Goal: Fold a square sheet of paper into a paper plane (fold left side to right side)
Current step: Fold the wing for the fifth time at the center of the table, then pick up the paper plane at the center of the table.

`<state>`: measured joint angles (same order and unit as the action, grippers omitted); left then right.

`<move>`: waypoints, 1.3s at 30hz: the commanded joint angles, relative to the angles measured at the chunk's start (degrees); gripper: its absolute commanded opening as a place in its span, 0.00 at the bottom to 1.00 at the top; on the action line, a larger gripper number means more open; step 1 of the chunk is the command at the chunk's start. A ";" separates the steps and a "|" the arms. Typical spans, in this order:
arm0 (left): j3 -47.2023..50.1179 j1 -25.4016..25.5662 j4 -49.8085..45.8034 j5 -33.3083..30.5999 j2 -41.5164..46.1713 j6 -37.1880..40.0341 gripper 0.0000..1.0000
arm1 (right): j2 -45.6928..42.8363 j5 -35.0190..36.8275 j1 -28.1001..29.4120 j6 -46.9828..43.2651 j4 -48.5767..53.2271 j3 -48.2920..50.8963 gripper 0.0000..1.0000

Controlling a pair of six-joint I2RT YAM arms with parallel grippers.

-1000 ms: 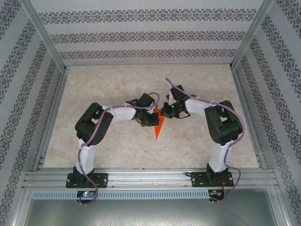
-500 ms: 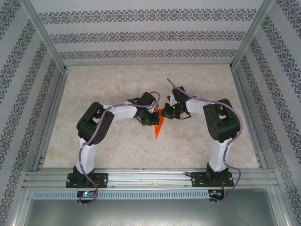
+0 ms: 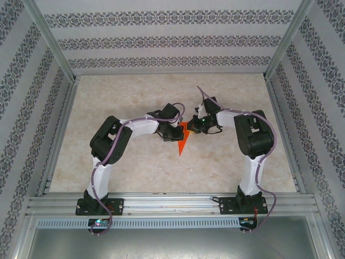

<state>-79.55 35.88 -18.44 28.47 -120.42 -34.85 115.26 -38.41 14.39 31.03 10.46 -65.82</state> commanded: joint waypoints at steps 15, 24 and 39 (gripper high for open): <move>2.82 -0.26 -9.27 -2.41 -3.53 1.63 0.00 | 7.82 4.49 -8.58 -0.55 -2.94 -9.42 0.00; 0.77 -0.28 -6.14 -0.01 2.21 2.80 0.21 | -0.76 5.77 -9.07 -0.92 -1.22 -8.09 0.12; 21.56 -8.16 5.95 -14.92 34.36 2.05 0.46 | -23.49 28.32 5.71 3.43 13.97 5.10 0.62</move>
<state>-62.46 29.63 -14.98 19.86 -89.27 -32.95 93.10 -18.28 16.80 32.51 17.56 -61.39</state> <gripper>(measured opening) 0.455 0.605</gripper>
